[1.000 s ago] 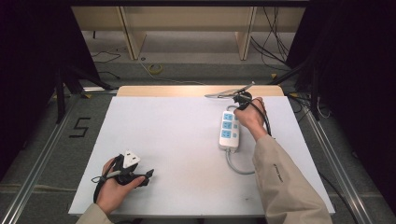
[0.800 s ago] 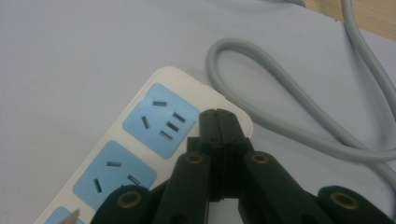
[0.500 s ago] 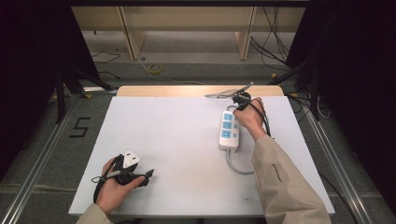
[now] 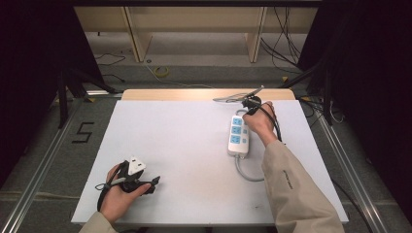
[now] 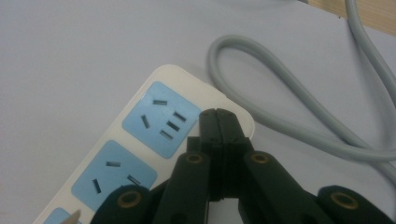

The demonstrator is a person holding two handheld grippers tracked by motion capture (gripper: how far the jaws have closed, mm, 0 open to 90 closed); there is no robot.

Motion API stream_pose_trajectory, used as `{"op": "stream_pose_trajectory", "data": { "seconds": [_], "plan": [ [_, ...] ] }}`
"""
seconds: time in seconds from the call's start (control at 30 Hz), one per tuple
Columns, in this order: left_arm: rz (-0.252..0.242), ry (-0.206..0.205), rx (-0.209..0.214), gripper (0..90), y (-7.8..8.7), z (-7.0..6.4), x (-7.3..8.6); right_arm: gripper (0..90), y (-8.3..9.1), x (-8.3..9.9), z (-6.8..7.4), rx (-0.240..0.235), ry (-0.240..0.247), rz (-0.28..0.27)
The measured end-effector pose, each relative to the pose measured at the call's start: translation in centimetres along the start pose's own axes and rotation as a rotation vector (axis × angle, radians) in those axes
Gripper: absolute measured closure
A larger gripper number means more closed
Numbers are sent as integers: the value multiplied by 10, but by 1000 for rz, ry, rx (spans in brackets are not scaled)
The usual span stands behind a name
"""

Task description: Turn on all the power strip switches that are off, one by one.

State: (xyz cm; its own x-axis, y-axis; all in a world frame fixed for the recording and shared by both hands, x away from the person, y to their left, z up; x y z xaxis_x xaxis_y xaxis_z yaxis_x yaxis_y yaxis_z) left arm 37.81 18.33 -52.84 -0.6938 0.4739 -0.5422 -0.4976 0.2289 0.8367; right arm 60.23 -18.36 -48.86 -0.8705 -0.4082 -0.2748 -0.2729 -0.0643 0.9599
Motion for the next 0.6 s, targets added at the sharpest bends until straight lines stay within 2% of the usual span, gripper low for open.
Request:
{"op": "stream_pose_trajectory", "data": {
  "seconds": [0.6],
  "plan": [
    [2,1,1,208,-1,0,0,900,-2,1,-1,-8,-1,-5]
  ]
}}
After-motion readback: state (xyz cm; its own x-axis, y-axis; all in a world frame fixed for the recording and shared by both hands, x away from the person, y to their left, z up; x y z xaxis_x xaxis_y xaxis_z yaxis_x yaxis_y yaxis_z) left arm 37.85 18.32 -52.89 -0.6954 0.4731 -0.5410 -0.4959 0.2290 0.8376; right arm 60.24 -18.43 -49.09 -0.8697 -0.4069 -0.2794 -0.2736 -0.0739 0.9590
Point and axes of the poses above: each handheld gripper's, and its own axes: y roughly backward along the jaws, x roughly out of its underside, z roughly to its left, the point moved 6 cm from there along -y, roughly forward along the jaws, and after that the axes turned 14 degrees about z, right-handed, at the moved point
